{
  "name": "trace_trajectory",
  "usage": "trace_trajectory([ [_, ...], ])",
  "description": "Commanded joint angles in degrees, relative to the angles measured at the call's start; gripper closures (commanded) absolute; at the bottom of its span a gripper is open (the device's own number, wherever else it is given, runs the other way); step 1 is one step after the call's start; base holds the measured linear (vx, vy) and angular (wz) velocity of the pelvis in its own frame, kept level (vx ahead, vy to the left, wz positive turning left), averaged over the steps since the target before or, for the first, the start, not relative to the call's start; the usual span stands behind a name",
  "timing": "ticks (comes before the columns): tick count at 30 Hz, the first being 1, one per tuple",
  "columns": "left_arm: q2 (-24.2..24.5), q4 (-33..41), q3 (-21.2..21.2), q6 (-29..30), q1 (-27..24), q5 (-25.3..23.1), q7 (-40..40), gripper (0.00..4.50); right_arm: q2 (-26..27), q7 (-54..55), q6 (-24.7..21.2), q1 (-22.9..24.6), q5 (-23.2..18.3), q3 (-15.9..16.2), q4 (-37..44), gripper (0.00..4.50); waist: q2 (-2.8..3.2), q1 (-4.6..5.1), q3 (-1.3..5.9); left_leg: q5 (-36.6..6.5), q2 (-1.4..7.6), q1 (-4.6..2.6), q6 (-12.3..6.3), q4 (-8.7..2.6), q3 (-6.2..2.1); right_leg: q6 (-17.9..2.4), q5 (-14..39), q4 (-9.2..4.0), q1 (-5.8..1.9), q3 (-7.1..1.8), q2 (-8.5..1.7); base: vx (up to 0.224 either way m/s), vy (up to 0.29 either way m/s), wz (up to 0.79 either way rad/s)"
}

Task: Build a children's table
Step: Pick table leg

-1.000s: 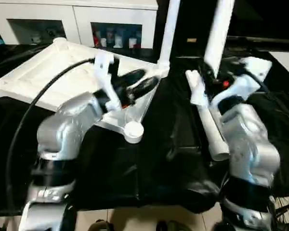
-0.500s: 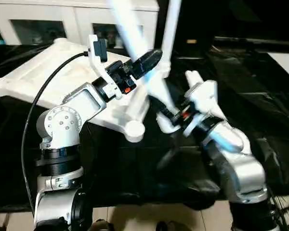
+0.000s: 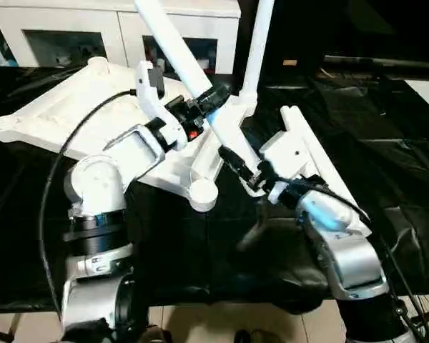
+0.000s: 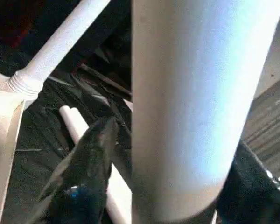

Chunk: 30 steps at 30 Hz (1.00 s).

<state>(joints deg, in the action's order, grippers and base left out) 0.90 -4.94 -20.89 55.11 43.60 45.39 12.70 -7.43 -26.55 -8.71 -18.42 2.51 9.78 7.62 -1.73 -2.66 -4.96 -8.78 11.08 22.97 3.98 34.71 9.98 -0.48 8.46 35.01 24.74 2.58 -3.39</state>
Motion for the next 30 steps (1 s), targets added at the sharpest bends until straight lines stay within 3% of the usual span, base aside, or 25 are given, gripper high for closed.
trace_trajectory([
  [1, -0.2, -1.0, -1.0, 0.2, 1.2, -0.5, -2.5, 1.81, 0.1, 1.4, 2.2, -2.0, 0.8, 0.1, 0.5, 2.68, 0.86, 0.11, 4.73, -15.9, 0.65, -1.32, -0.71, -3.54, -0.40, -6.9, 17.9, -4.83, -3.54, -1.64, -2.49, 0.000, 0.000, 0.00],
  [6, -0.6, -1.3, -1.4, -0.7, 1.5, 0.1, -4.7, 2.26, 1.2, 4.4, 3.8, -3.4, 2.7, 0.2, -1.7, 2.68, 1.17, 0.54, 4.82, -16.6, 0.54, -1.29, -0.64, -3.52, -0.57, -6.2, 18.3, -4.94, -3.53, -1.47, -2.42, 0.000, 0.000, 0.00],
  [9, 0.0, -1.9, -0.9, -1.7, 1.6, -0.7, -4.3, 2.56, 1.3, 4.9, 4.4, -3.9, 3.1, 0.6, -2.5, 2.68, 1.67, 0.68, 4.87, -16.0, 0.60, -1.18, -0.96, -3.55, -0.63, -7.2, 15.2, -4.73, -3.62, -1.52, -2.32, 0.000, 0.000, 0.00],
  [10, 0.0, -1.9, -0.9, -1.7, 1.6, -0.7, -4.3, 2.56, 1.3, 4.9, 4.4, -3.9, 3.1, 0.6, -2.5, 2.68, 2.11, 0.60, 4.79, -15.9, 0.62, -1.19, -0.96, -3.59, -0.73, -7.6, 14.5, -4.53, -3.61, -1.51, -2.38, 0.000, 0.000, 0.00],
  [13, 0.5, -2.1, 0.1, -2.3, 1.4, -1.8, -3.5, 2.62, 1.2, 5.4, 4.9, -4.3, 3.4, 0.7, -3.2, 2.68, 1.52, 0.71, 4.63, -15.3, 0.45, -1.04, -1.75, -3.46, -0.49, -8.4, 13.9, -4.56, -3.82, -1.60, -2.41, 0.000, 0.000, 0.00],
  [16, 1.2, -1.4, 1.3, -2.4, 0.9, -2.5, -2.7, 2.65, 0.8, 4.5, 5.9, -4.9, 3.5, 1.4, -4.1, 2.68, 1.69, 0.57, 4.64, -15.3, 0.56, -1.14, -1.72, -3.50, -0.52, -7.7, 16.6, -4.65, -3.72, -1.58, -2.54, 0.000, 0.000, 0.00],
  [19, 3.2, -0.1, 3.8, -2.7, -0.1, -3.6, -0.1, 2.66, 2.3, 1.6, 4.7, -4.7, -1.5, 0.5, -3.9, 1.99, 1.79, 0.60, 4.78, -16.1, 0.72, -1.33, -1.72, -3.54, -0.59, -7.7, 17.2, -4.64, -3.63, -1.58, -2.57, 0.000, 0.000, 0.00],
  [21, 5.4, 0.9, 5.8, -2.3, -0.5, -3.8, 3.0, 2.66, 3.2, -1.1, 0.0, -4.9, -7.1, -1.2, -1.9, 1.97, 1.90, 0.65, 4.76, -16.2, 0.78, -1.28, -2.31, -3.77, -0.70, -7.6, 16.5, -4.48, -3.69, -1.59, -2.47, 0.000, 0.000, 0.00],
  [23, 9.5, 2.1, 9.6, -1.3, -0.6, -3.7, 9.6, 2.66, 2.2, -5.8, -11.3, -6.5, -16.4, -4.9, 0.5, 1.78, 1.27, 0.64, 4.78, -15.4, 0.79, -1.29, -2.63, -3.78, -0.64, -7.7, 16.3, -4.39, -3.80, -1.65, -2.51, 0.000, 0.000, 0.00],
  [24, 10.6, 2.3, 10.6, -1.1, -0.5, -3.6, 11.5, 2.66, 1.3, -7.4, -14.4, -7.1, -18.9, -5.8, 0.6, 1.78, 1.04, 0.59, 4.62, -15.1, 0.75, -1.47, -2.99, -3.80, -0.64, -7.7, 16.4, -4.41, -3.72, -1.68, -2.39, 0.000, 0.000, 0.00],
  [25, 12.1, 2.5, 11.8, -0.7, -0.4, -3.5, 13.9, 2.66, -0.1, -9.6, -18.2, -8.0, -22.1, -7.0, 0.7, 1.65, 1.55, 0.40, 4.50, -14.5, 0.85, -1.52, -2.57, -3.84, -0.68, -8.0, 16.5, -4.24, -3.62, -1.77, -2.50, 0.000, 0.000, 0.00],
  [26, 12.7, 2.4, 12.3, -0.5, -0.2, -3.5, 15.0, 2.66, -1.0, -10.9, -19.8, -8.4, -23.5, -7.4, 0.6, 1.58, 1.66, 0.25, 4.48, -14.6, 1.01, -1.63, -2.14, -3.80, -0.63, -8.1, 16.6, -4.28, -3.43, -1.84, -2.63, 0.000, 0.000, 0.00],
  [28, 15.6, 2.7, 14.1, 0.6, 0.5, -2.5, 20.0, 2.66, -6.0, -18.5, -25.7, -9.8, -28.6, -7.7, 0.1, 1.56, 1.21, -0.03, 4.52, -14.1, 0.91, -1.64, -1.62, -3.75, -0.48, -8.5, 16.8, -4.28, -3.67, -1.84, -2.74, 0.000, 0.000, 0.00],
  [30, 16.9, 2.6, 14.8, 1.1, 1.1, -1.9, 22.4, 2.66, -8.7, -22.4, -29.6, -10.8, -31.0, -7.8, -0.6, 1.56, 1.32, -0.48, 4.50, -13.3, 1.07, -1.55, -1.62, -3.74, -0.45, -8.5, 16.4, -4.19, -3.66, -1.97, -2.92, 0.000, 0.000, 0.00],
])
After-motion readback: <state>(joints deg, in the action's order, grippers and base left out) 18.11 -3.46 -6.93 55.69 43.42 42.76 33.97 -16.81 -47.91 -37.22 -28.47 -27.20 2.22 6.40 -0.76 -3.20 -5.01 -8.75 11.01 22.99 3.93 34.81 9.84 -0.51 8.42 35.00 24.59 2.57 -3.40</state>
